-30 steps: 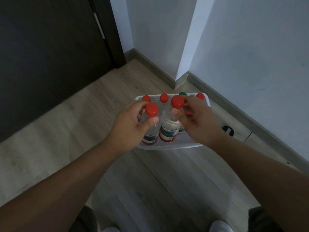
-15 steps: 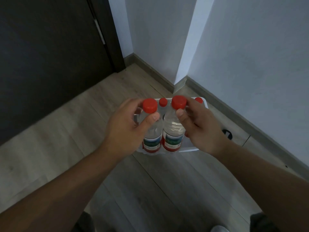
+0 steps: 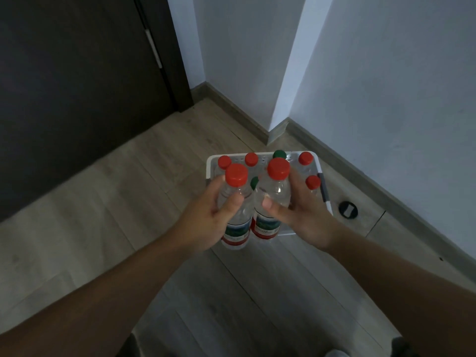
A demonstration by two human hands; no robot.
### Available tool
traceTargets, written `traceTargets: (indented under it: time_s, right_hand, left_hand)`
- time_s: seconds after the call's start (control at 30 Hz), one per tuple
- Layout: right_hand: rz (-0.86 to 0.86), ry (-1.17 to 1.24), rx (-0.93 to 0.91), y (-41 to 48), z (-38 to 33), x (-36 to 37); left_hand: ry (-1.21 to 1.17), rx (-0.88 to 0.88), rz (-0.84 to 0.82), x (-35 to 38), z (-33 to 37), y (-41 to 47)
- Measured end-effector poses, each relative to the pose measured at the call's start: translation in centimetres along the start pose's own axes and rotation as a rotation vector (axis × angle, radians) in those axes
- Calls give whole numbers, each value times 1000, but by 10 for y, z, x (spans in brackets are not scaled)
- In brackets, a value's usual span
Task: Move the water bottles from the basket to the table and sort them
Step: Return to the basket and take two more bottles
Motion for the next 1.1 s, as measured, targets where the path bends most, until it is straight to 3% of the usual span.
traceTargets:
  time_s: [0.17, 0.37, 0.63, 0.83, 0.97, 1.1]
  right_hand:
    - [-79, 133, 95, -12, 18, 12]
    - [-31, 263, 240, -21, 45, 22]
    - [70, 338, 276, -13, 42, 15]
    - [199, 476, 243, 4, 16, -6]
    - [248, 410, 240, 5, 6, -11]
    - [337, 255, 285, 0, 8, -23]
  left_hand:
    - [-126, -37, -121, 16, -23, 3]
    - [-83, -147, -44, 14, -62, 7]
    - [-100, -179, 40, 8, -56, 12]
    - [-371, -229, 94, 0, -32, 19]
    - [-478, -204, 173, -6, -17, 19]
    - [-309, -234, 294, -16, -7, 17]
Point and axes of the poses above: each hand's wrist, its own y-axis towards the middle knuckle, its own x-axis out of the palm, z = x × y, the point moved 7 cm from there along y, towards the middle knuckle, and after that the axes turned 7 degrees about -x, right-handed, at the moved point
